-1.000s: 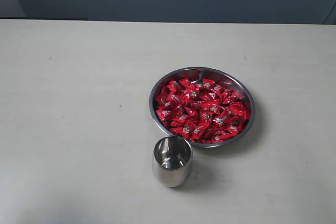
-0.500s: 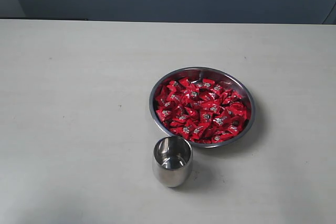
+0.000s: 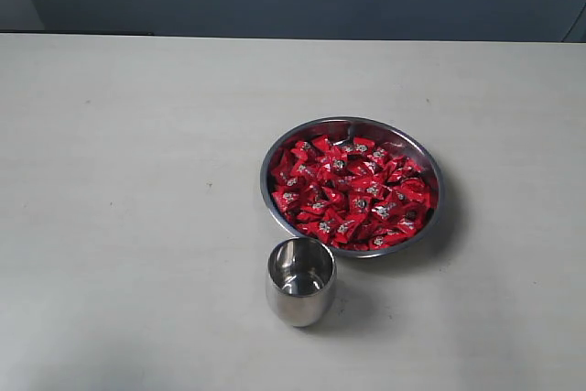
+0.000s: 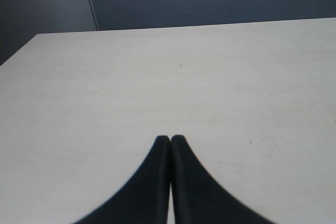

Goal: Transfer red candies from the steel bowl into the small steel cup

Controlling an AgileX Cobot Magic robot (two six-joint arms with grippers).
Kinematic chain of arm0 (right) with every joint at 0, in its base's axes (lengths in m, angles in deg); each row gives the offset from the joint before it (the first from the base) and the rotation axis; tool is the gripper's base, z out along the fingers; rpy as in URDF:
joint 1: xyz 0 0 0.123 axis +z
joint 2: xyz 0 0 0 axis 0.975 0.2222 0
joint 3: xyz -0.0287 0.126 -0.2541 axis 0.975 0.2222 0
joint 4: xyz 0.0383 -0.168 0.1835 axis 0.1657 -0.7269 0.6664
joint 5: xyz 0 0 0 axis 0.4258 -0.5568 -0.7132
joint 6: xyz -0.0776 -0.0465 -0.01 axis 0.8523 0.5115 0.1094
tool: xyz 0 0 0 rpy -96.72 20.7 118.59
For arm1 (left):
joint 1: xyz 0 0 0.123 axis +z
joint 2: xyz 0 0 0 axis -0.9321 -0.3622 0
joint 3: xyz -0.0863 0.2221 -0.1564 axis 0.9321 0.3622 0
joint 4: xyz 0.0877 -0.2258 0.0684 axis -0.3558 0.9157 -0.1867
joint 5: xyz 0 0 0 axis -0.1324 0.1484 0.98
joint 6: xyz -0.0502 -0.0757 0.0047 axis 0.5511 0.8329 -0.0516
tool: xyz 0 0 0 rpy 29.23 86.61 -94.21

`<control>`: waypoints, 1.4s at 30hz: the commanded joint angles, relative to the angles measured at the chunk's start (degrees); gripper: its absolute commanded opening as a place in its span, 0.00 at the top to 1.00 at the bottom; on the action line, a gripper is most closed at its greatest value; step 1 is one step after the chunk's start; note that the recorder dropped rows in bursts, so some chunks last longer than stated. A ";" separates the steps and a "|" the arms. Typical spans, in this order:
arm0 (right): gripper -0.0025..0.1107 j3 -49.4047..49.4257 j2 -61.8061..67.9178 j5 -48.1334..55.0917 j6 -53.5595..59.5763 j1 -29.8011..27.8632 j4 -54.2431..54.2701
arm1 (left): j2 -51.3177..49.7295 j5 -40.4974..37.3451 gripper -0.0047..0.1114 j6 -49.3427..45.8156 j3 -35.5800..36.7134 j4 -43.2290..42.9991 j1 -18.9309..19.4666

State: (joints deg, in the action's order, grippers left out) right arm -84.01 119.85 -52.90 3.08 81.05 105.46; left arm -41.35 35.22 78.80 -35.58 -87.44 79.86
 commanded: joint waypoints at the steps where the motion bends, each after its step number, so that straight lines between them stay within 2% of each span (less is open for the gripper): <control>1: 0.98 -5.28 11.54 9.36 13.77 0.22 12.49 | 0.27 0.45 0.96 0.08 0.26 -0.11 -0.38; 5: 0.98 -6.33 19.81 11.84 19.27 1.60 13.22 | 0.27 0.45 0.96 0.08 0.26 -0.11 -0.38; 10: 0.98 -6.33 28.11 9.36 25.70 13.73 12.88 | 0.27 0.45 0.96 0.08 0.26 -0.11 -0.38; 13: 0.98 -6.33 33.18 8.21 23.86 17.46 8.74 | 0.27 0.45 0.96 0.08 0.26 -0.11 -0.38; 18: 0.98 -6.33 38.63 8.35 14.56 17.46 4.88 | 0.27 0.45 0.96 0.08 0.26 -0.11 -0.38; 25: 0.98 -6.33 43.18 12.89 12.51 17.99 0.79 | 0.27 0.45 0.96 0.08 0.26 -0.11 -0.38; 29: 0.98 -6.33 43.20 15.85 12.51 19.87 -2.11 | 0.27 0.45 0.96 0.08 0.26 -0.11 -0.38; 33: 0.98 -6.33 43.20 18.49 12.38 23.20 -9.48 | 0.27 0.45 0.96 0.08 0.26 -0.11 -0.38; 38: 0.98 -6.33 43.20 17.53 10.53 26.51 -14.06 | 0.27 0.45 0.96 0.08 0.26 -0.11 -0.38; 42: 0.98 -7.29 43.92 15.83 1.44 27.08 -21.44 | 0.27 0.45 0.96 0.08 0.26 -0.11 -0.38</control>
State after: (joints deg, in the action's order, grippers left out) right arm -90.12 163.13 -36.04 10.56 107.98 89.32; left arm -41.35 35.22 78.80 -35.58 -87.44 79.86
